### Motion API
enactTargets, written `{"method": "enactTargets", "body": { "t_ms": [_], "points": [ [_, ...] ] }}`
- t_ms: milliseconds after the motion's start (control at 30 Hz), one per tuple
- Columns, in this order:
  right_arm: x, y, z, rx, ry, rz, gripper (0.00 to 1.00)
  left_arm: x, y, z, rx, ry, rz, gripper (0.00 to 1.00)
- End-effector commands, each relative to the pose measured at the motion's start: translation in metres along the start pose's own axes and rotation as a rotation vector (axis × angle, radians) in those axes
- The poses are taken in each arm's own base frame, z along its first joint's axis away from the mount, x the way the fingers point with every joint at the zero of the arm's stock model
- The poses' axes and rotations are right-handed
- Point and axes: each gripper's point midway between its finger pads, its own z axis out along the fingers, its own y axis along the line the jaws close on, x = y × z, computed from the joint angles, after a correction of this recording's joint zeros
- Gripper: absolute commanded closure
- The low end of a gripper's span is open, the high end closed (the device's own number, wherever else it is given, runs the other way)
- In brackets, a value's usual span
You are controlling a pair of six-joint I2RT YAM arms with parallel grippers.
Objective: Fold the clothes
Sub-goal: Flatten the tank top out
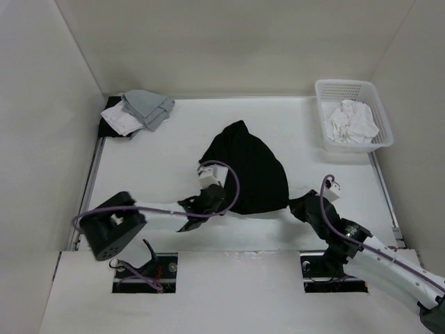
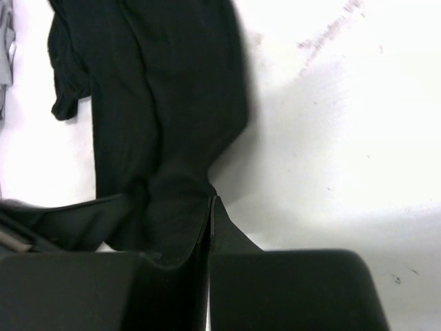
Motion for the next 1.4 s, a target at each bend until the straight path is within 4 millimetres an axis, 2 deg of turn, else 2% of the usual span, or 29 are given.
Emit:
{"method": "enactTargets", "body": {
  "t_ms": [0,67,167,233,267,333,400,467,533,600,700,767,833,900,1000,1067,1200,1367],
  "points": [
    [-0.045,0.06,-0.017,-0.159,-0.111,0.007,1.0,-0.045,0.027,-0.03,0.016,-0.132,-0.159,1.0],
    [-0.051,0.079,-0.026,-0.204,-0.114,-0.025,1.0,-0.077,0.038,-0.053,0.056,-0.229,-0.236,1.0],
    [-0.04,0.077,-0.021,-0.181,-0.077,-0.065,1.0,-0.108,0.052,-0.077,0.085,-0.336,-0.321,0.95],
    [-0.02,0.062,-0.01,-0.137,-0.023,-0.076,1.0,-0.112,0.067,-0.082,0.067,-0.345,-0.341,0.95],
    [-0.01,0.054,-0.005,-0.115,0.003,-0.071,1.0,-0.11,0.082,-0.08,0.019,-0.338,-0.341,0.95],
    [0.005,0.037,0.002,-0.073,0.035,-0.067,1.0,-0.104,0.091,-0.078,-0.04,-0.297,-0.314,0.95],
    [0.01,0.028,0.004,-0.052,0.037,-0.064,1.0,-0.098,0.067,-0.076,-0.03,-0.252,-0.196,0.95],
    [0.009,0.024,0.005,-0.047,0.022,-0.055,1.0,-0.091,0.027,-0.074,-0.002,-0.24,-0.055,0.91],
    [0.008,0.024,0.003,-0.05,0.02,-0.044,1.0,-0.074,-0.016,-0.068,0.039,-0.215,0.089,0.85],
    [0.008,0.018,0.003,-0.036,0.019,-0.026,1.0,-0.054,-0.049,-0.058,0.071,-0.184,0.193,0.77],
    [0.01,0.005,0.002,0.003,0.02,0.003,1.0,-0.033,-0.083,-0.047,0.125,-0.162,0.277,0.68],
    [0.009,0.002,0.002,0.013,0.016,0.002,1.0,-0.025,-0.099,-0.043,0.15,-0.151,0.304,0.67],
    [0.007,0.004,0.002,0.01,0.007,0.006,1.0,-0.008,-0.118,-0.039,0.186,-0.11,0.308,0.67],
    [0.005,0.005,0.002,0.006,0.001,0.009,1.0,0.01,-0.124,-0.033,0.195,-0.053,0.268,0.7],
    [0.004,0.005,0.002,0.0,-0.004,0.007,1.0,0.029,-0.115,-0.024,0.14,0.043,0.173,0.72],
    [0.004,0.005,0.002,-0.002,-0.006,0.009,1.0,0.034,-0.113,-0.021,0.121,0.066,0.171,0.72],
    [0.001,0.004,0.003,0.003,-0.017,0.012,1.0,0.05,-0.126,-0.025,0.139,0.087,0.237,0.72],
    [-0.003,0.007,0.003,-0.011,-0.026,0.017,1.0,0.059,-0.122,-0.019,0.095,0.108,0.28,0.71]
  ]
}}
